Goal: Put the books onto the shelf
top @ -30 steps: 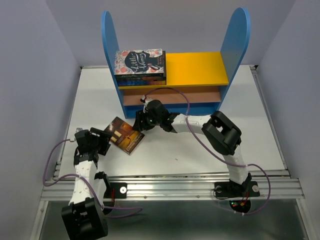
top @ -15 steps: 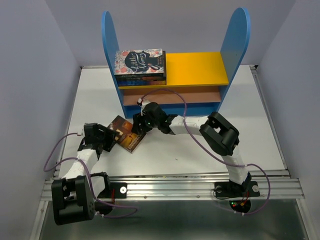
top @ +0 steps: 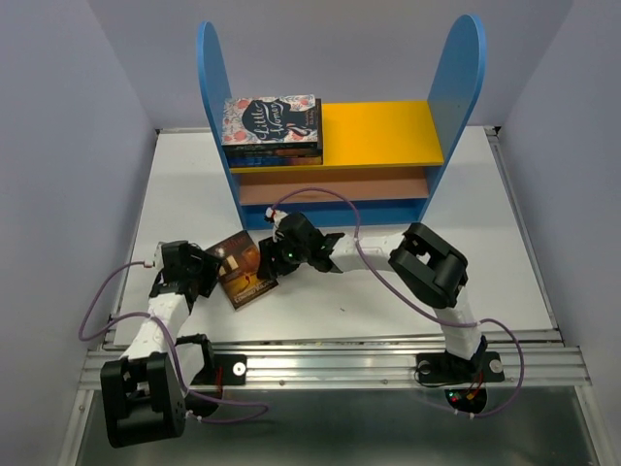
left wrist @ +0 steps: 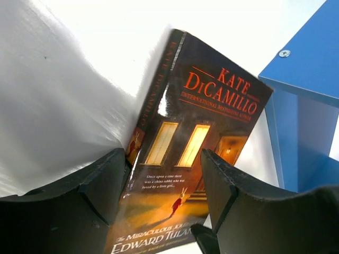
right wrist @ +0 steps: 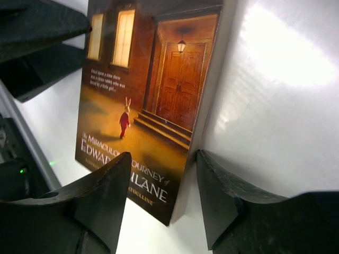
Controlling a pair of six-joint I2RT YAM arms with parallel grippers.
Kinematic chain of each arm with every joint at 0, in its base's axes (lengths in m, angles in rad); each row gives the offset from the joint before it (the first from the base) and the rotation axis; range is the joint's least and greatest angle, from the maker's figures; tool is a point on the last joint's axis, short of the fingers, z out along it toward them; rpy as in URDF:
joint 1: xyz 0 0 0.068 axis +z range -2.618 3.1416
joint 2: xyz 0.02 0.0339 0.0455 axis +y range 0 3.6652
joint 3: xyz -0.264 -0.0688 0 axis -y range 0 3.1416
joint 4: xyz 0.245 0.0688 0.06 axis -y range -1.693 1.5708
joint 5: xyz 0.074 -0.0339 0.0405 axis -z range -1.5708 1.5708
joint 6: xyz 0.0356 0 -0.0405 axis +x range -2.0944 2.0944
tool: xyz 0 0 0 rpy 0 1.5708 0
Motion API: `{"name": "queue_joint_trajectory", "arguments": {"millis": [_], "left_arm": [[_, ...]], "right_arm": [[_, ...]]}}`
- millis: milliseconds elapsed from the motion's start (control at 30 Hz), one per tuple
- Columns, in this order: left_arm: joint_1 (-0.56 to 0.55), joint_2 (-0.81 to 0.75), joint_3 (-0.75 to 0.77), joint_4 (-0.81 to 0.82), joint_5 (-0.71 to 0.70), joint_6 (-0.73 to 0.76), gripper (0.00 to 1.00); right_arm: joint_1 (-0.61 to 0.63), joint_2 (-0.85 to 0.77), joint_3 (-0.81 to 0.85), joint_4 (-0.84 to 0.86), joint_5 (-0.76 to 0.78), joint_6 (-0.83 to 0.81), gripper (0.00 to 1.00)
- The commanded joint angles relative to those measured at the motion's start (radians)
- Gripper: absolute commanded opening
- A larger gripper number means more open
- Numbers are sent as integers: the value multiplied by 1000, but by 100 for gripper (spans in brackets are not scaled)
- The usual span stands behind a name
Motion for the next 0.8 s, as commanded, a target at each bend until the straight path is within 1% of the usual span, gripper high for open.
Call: {"name": "queue_joint_trajectory", "arguments": {"millis": [0, 67, 167, 267, 400, 567, 600, 633, 667, 700, 733, 767], "left_arm": [[-5, -28, -8, -19, 14, -11, 67], [-7, -39, -19, -19, 22, -19, 66], [-7, -73, -45, -17, 36, -40, 66], [-7, -119, -56, -34, 40, -53, 66], [-7, -166, -57, -62, 36, -59, 66], [-8, -177, -54, -65, 40, -60, 66], [-8, -174, -51, -63, 43, -59, 66], [-8, -171, -50, -63, 46, -57, 66], [-7, -170, -48, -63, 46, -57, 66], [-7, -170, -46, -65, 46, -54, 66], [-7, -173, -42, -66, 46, -51, 66], [-7, -174, -40, -66, 48, -48, 66]], "right_arm": [[31, -62, -9, 107, -78, 101, 56], [31, -56, 11, 113, -76, 121, 54], [31, -41, 57, 133, -93, 152, 54], [31, -41, 95, 136, -69, 157, 54], [31, -52, 107, 161, -46, 175, 49], [31, -23, 129, 173, -115, 207, 46], [31, -18, 127, 172, -119, 210, 44], [31, -15, 127, 173, -113, 215, 38], [31, -15, 126, 168, -113, 215, 38], [31, -16, 124, 164, -103, 213, 18], [31, -19, 123, 147, -95, 206, 5], [31, -22, 124, 138, -78, 201, 1]]}}
